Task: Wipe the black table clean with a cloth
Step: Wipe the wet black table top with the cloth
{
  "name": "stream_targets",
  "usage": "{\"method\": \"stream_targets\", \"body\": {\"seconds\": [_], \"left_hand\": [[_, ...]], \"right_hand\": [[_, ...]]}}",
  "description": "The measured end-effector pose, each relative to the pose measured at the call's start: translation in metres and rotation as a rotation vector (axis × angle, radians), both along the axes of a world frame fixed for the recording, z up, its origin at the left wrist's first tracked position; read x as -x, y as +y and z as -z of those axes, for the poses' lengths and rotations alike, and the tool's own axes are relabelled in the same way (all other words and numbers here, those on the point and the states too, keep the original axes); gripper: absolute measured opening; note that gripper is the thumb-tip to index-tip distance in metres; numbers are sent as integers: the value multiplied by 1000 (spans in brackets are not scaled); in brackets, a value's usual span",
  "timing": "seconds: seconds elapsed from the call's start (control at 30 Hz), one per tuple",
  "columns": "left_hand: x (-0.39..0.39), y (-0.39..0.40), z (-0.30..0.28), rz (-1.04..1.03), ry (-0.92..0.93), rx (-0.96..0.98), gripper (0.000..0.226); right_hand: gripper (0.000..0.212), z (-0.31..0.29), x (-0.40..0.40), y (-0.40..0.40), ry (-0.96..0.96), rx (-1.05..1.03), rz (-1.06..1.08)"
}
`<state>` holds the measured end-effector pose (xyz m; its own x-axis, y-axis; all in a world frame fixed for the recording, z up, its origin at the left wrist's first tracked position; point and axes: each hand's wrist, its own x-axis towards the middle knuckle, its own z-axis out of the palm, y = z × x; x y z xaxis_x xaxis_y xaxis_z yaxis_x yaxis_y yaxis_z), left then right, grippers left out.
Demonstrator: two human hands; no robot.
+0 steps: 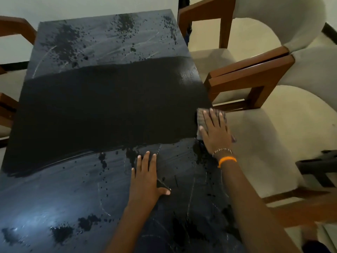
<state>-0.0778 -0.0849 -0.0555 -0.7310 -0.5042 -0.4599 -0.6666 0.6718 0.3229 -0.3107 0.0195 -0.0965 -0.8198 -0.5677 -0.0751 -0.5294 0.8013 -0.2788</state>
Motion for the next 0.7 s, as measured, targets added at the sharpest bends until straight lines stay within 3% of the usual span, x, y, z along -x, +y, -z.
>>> {"method": "stream_targets", "body": {"seconds": [0.2,0.53,0.7], "left_hand": [[-1,-1,3,-8,21,-9,115],[-1,-4,7,-46,78,-33,116],[-2,-3,9,-68,104,-46,117]], "right_hand": [[65,0,-71,63,4,-36,108],[58,-5,30,-37,-55,-28,14],[59,-4,30,-30,-37,-38,-57]]}}
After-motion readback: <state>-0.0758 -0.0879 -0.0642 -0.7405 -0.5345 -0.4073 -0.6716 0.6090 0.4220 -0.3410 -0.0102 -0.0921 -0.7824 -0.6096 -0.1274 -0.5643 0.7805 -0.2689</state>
